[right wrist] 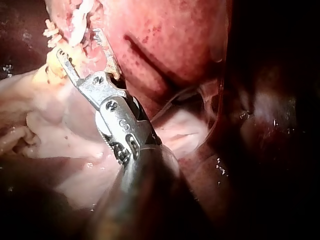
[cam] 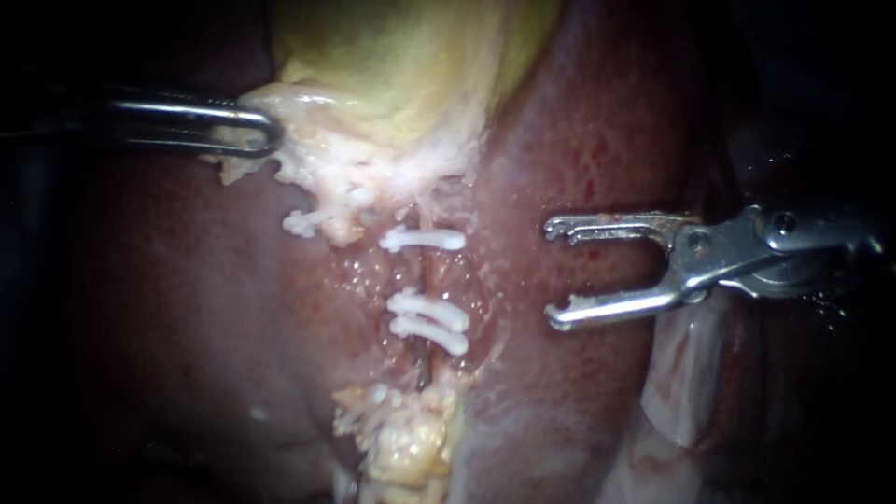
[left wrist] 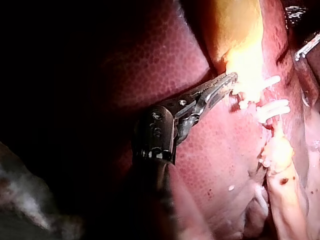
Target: Going back third clip right tube
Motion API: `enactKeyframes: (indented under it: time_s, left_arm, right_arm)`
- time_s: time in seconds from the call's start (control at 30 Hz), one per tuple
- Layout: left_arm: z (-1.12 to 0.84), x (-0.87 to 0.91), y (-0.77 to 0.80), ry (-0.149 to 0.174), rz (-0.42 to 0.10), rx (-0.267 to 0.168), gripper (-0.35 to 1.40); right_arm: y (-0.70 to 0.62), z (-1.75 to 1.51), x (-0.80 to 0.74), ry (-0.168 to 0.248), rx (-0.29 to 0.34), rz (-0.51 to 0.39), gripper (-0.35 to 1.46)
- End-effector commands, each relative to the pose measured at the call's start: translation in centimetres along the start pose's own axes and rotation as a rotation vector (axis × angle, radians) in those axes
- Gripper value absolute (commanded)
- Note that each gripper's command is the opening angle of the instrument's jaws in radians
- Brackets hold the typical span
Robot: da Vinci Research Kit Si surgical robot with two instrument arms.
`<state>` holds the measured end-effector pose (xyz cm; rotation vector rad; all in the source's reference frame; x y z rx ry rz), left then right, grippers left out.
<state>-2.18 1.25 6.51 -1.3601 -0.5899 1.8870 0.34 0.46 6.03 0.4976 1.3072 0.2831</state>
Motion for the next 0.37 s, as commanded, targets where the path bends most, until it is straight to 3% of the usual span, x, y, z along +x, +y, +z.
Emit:
enactKeyframes:
  time_s: [0.03,0.37]
  left_arm:
    - [0.02,-0.01,0.00,-0.002,0.000,-0.003,-0.35]
    - [0.05,-0.02,-0.01,-0.002,0.001,-0.002,-0.35]
  right_arm:
    - [0.00,0.00,0.00,0.000,0.000,0.000,0.50]
    - [-0.03,0.01,0.01,0.000,0.000,0.000,0.50]
